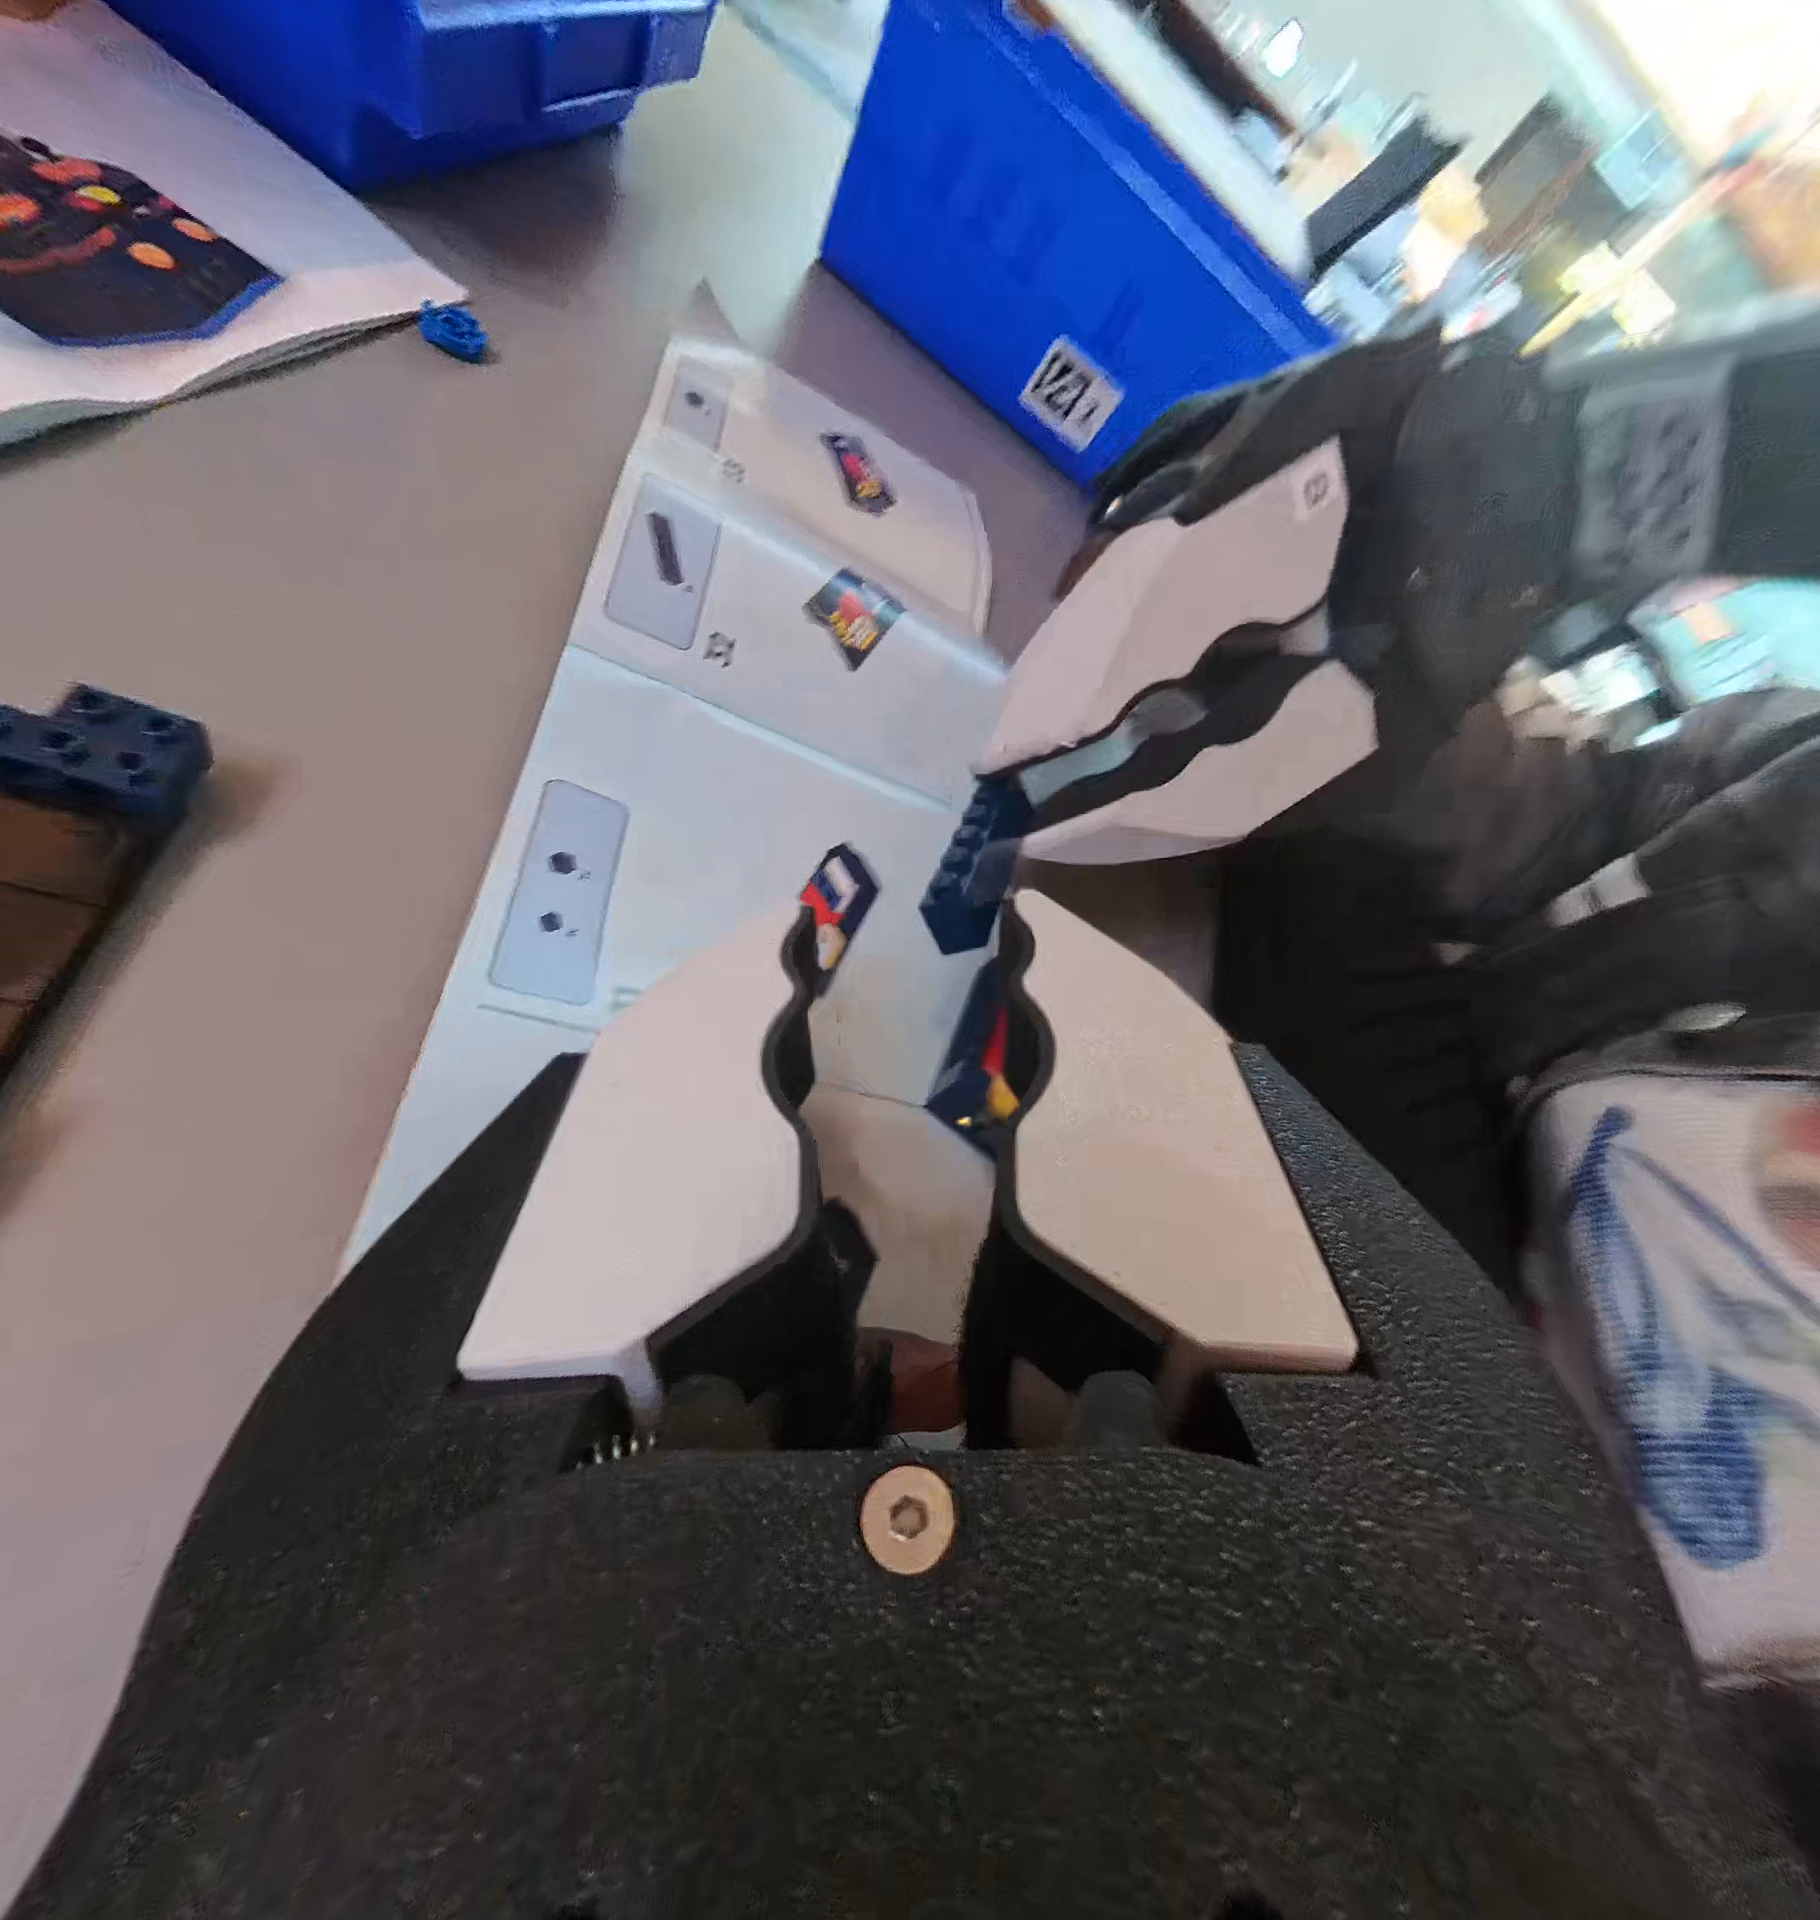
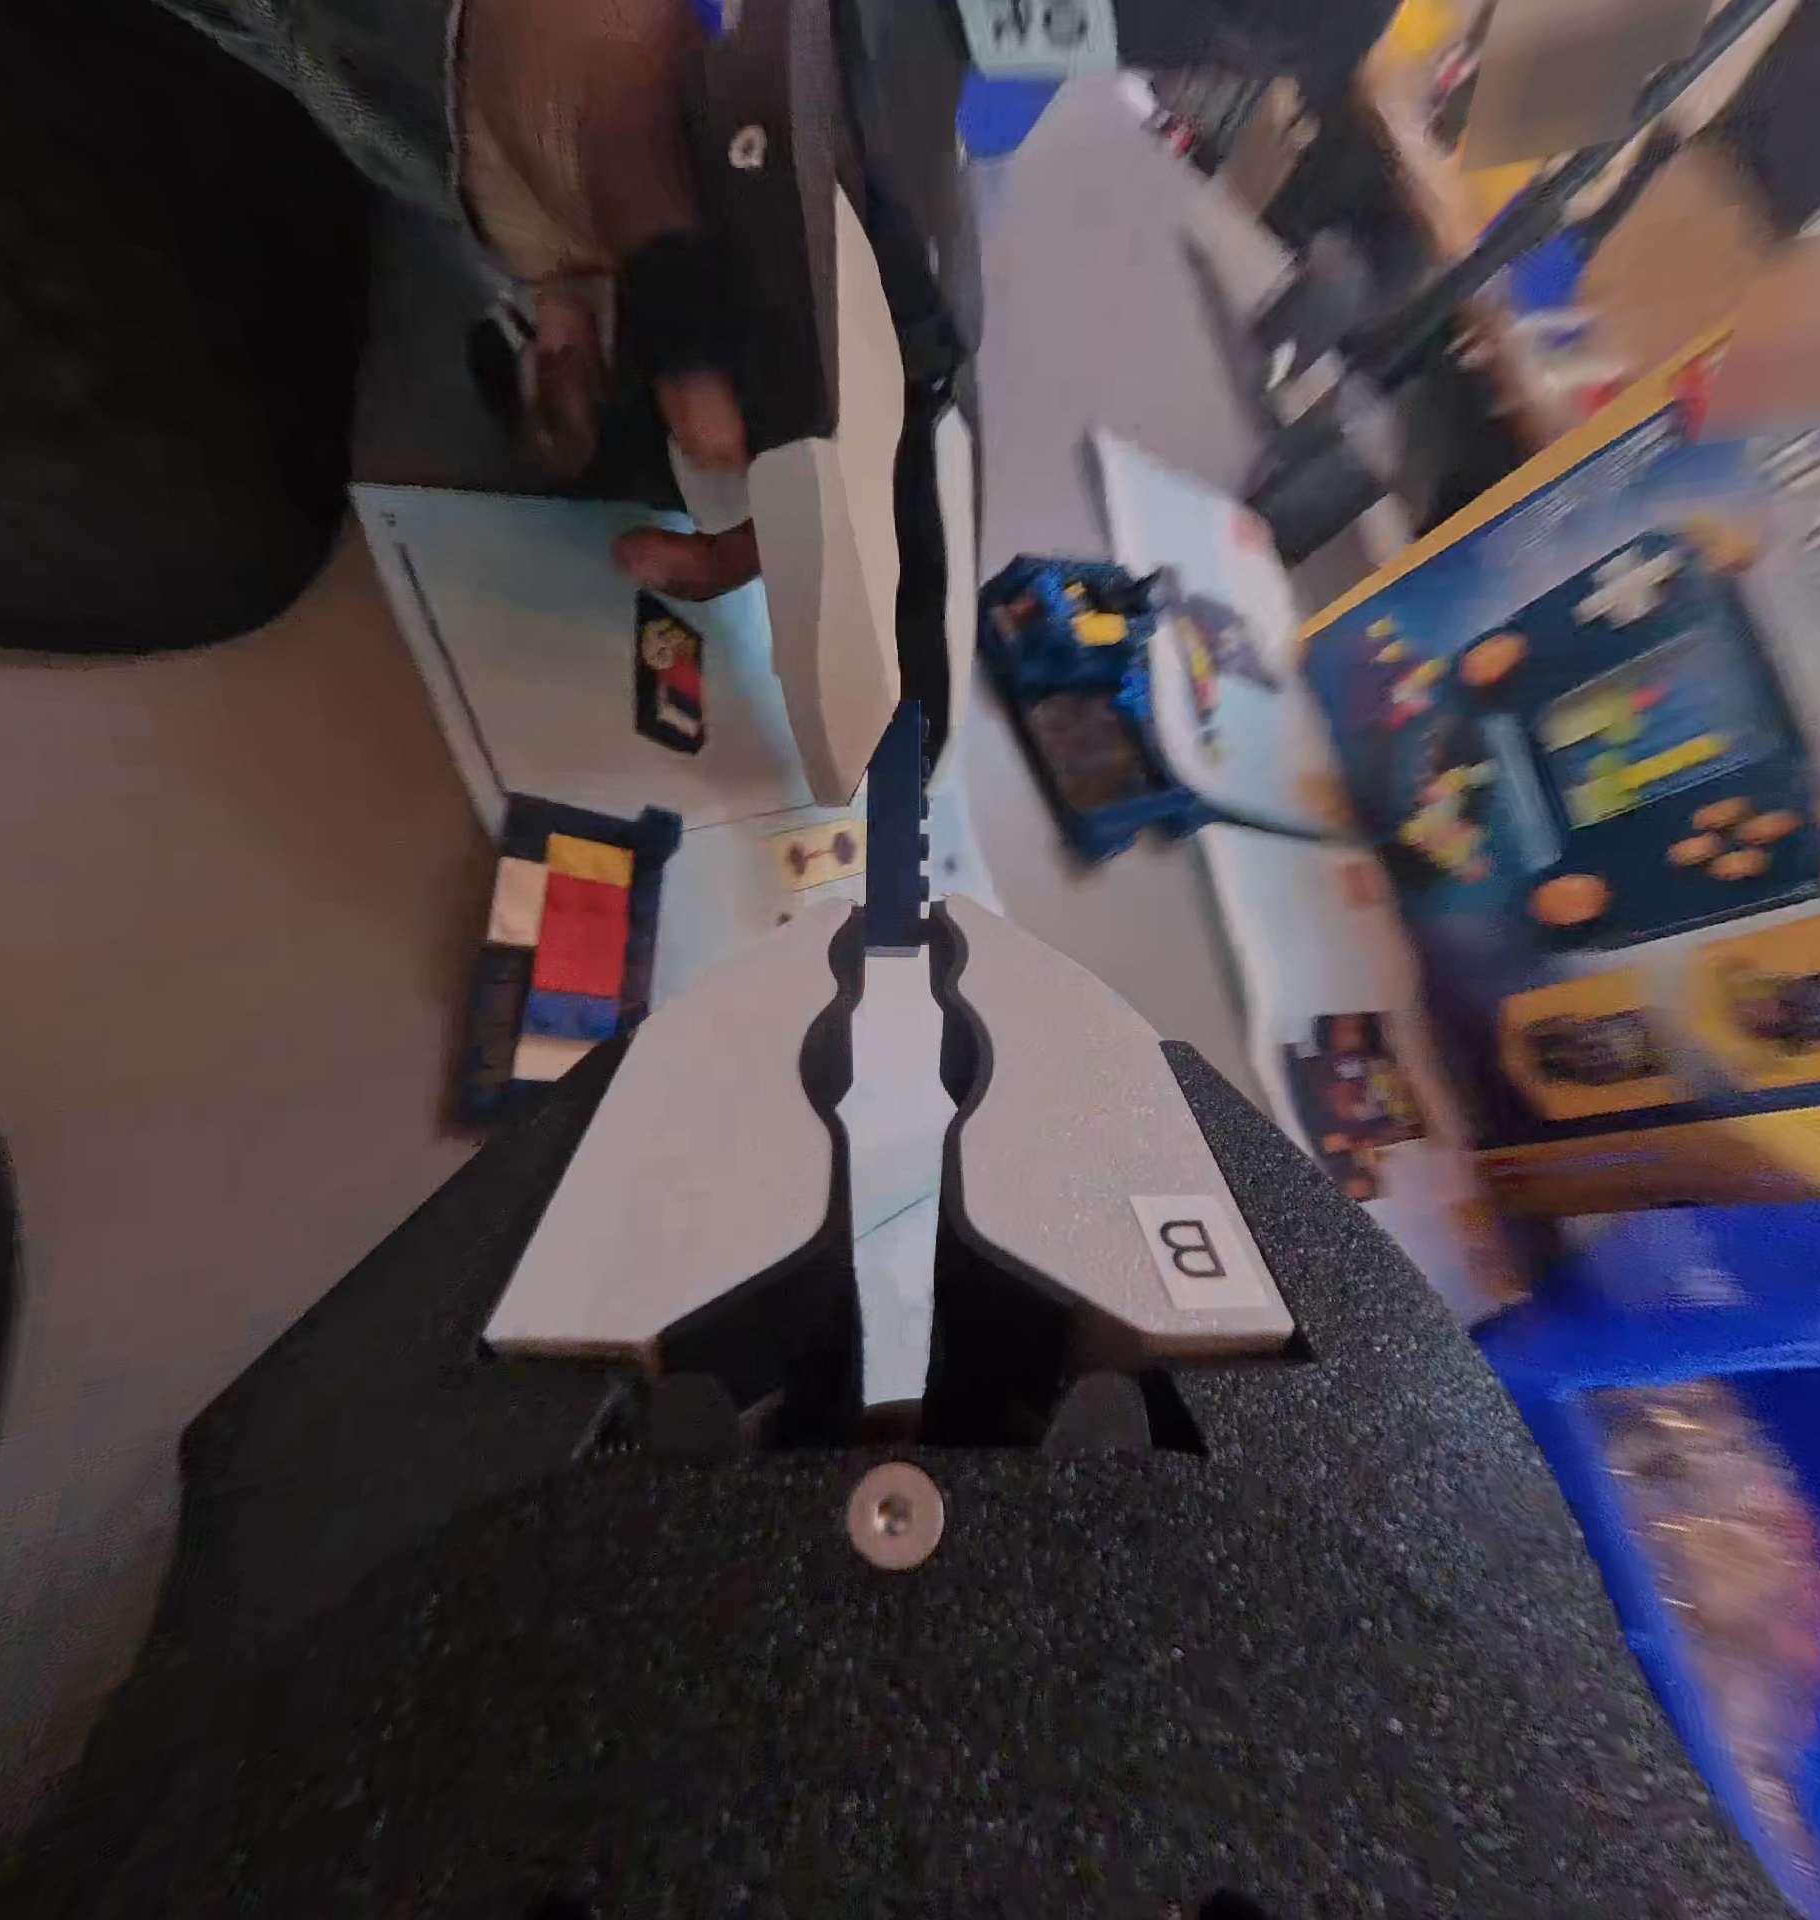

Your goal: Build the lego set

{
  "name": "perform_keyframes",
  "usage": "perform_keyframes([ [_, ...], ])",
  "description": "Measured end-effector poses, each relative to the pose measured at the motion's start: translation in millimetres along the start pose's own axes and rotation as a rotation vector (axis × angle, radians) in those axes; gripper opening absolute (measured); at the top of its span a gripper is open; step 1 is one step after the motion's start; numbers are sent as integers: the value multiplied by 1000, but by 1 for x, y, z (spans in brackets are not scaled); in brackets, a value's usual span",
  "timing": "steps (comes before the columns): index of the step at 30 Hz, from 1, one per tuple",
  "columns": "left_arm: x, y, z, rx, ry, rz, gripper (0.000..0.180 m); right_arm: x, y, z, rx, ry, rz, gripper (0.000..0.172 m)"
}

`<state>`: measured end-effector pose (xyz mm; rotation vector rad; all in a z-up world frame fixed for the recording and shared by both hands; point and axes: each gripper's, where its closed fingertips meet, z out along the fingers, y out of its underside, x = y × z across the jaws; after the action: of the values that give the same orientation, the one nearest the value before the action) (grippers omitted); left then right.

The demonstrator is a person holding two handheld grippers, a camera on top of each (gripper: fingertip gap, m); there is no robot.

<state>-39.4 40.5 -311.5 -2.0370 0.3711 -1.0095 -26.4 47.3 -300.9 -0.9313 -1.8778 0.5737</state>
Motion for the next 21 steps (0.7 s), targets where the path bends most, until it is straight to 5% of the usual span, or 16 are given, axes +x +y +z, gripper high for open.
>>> perform_keyframes([
  [2,12,-7,-3,52,105,-40,13,6,-7,-2,11,88,-92,12],
  [5,24,-12,-7,100,176,26,8,6,-14,-5,75,107,-110,12],
  [11,38,-1,-7,48,164,390,7,-8,-33,-21,277,-336,399,19],
  [16,45,8,-2,4,167,506,7,-25,-26,-12,131,-509,420,17],
  [21,40,9,-2,-12,133,524,8,-29,-20,-7,74,-487,374,8],
])
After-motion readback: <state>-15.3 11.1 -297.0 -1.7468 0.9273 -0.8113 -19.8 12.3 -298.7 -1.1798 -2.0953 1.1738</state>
